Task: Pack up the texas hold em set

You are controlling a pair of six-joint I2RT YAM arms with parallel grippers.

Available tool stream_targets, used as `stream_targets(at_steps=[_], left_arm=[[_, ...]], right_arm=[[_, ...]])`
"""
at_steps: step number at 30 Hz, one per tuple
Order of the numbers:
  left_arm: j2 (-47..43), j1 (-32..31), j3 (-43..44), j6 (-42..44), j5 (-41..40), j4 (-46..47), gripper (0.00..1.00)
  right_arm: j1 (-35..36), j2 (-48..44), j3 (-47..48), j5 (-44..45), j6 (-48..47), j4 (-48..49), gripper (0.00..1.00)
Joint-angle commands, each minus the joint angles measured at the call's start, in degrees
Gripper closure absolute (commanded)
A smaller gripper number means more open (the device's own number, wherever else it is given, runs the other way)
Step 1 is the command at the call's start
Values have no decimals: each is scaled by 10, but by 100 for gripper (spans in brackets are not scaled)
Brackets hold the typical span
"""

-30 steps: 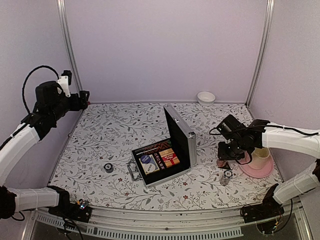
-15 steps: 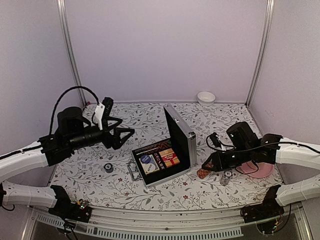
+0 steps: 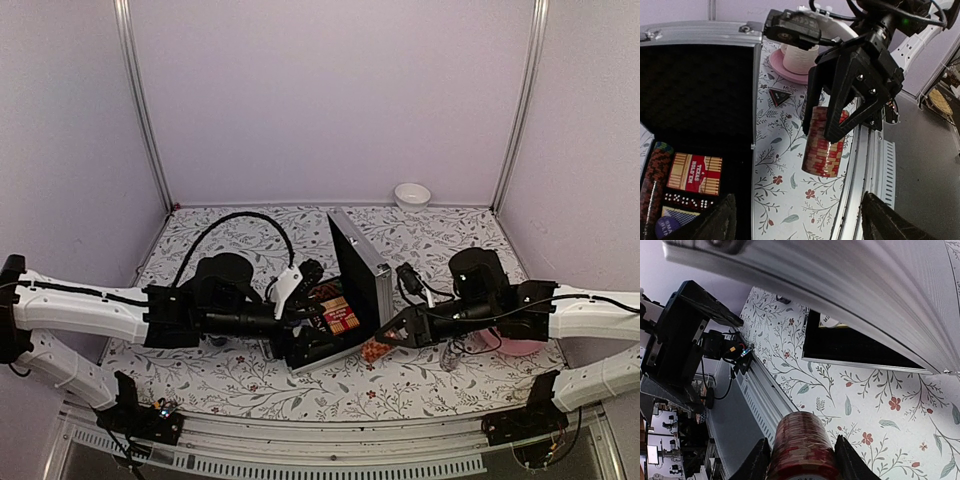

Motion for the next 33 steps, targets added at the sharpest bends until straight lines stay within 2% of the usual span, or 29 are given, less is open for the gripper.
stream_targets(at_steps=[1, 5, 11, 24, 33], left_arm=[[45, -20, 46, 16, 10, 15, 16], [75, -22, 75, 38, 22, 1, 20], [132, -29, 113, 57, 20, -26, 32], [176, -50, 139, 73, 1, -47, 36], [196, -58, 156, 89, -39, -47, 46]], right_arm=[[8, 6, 26, -13, 16, 83, 62], [9, 25, 32, -18, 15, 100, 62], [10, 51, 37, -26, 15, 131, 62], [10, 51, 44, -24, 13, 130, 62], [10, 50, 43, -27, 14, 130, 62]])
